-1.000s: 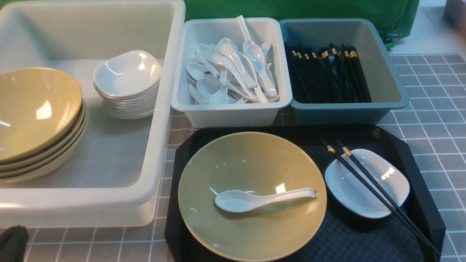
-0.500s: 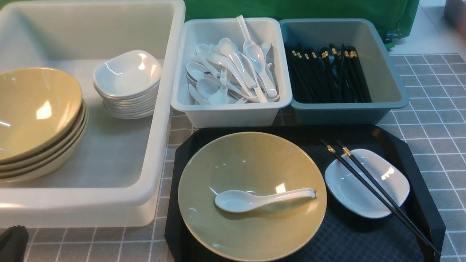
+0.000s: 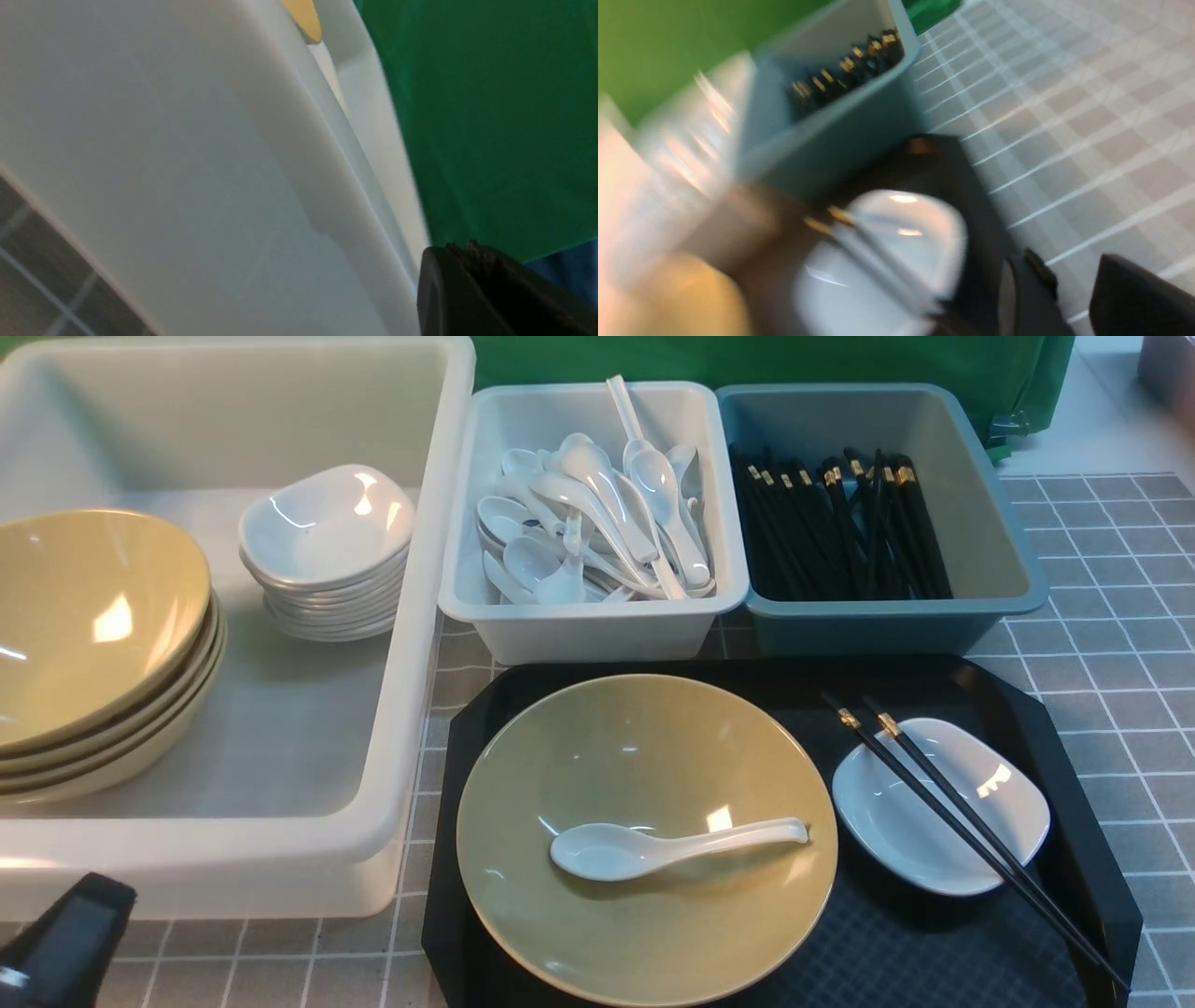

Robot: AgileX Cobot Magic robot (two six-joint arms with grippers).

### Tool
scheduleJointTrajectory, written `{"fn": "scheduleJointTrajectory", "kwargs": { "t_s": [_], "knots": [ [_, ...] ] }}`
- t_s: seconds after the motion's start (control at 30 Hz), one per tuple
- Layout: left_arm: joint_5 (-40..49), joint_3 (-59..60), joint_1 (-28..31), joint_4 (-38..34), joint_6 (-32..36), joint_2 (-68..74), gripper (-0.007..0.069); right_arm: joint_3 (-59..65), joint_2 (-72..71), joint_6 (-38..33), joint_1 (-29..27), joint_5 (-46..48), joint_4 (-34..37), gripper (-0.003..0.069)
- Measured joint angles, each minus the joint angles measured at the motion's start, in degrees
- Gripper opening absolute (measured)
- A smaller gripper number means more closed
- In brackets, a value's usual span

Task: On grey table put chopsticks spoon bowls plates into blue grey white boxes.
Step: 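Move the grippers toward the tableware on the black tray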

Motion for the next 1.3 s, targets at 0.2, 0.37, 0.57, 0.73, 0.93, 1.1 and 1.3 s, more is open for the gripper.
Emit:
{"fn": "scheduleJointTrajectory", "kwargs": {
  "t_s": [0.2,0.37,0.57,0.73,0.93,1.1,1.3],
  "knots": [
    [-0.81,0.00,0.00,-6.35,-0.44,0.00,-0.0008,0.05,0.00,13.35,0.00,-0.10,3.24,0.0238],
    [0.12,0.00,-0.11,-6.81,1.57,0.00,-0.0008,0.05,0.00,8.52,0.00,-0.30,2.92,0.0238],
    [5.22,-7.76,-0.11,-3.68,19.29,0.00,-0.0008,-0.75,0.00,-6.46,0.92,1.60,7.07,0.0238],
    [12.33,-21.88,-0.11,9.52,27.40,8.29,-0.0008,-13.23,3.82,-31.64,4.39,4.71,9.58,0.0172],
    [31.20,-39.95,-0.11,31.47,27.53,26.75,-0.0008,-31.64,23.38,-50.94,5.28,16.62,8.52,0.0036],
    [44.15,-48.94,-1.12,41.56,27.53,36.31,-0.0008,-45.11,38.41,-61.94,5.45,33.28,8.13,0.0034],
    [50.81,-54.15,-12.27,45.34,27.48,46.75,-0.0008,-57.09,55.06,-68.77,11.72,45.19,4.22,0.0034]
  ]
}}
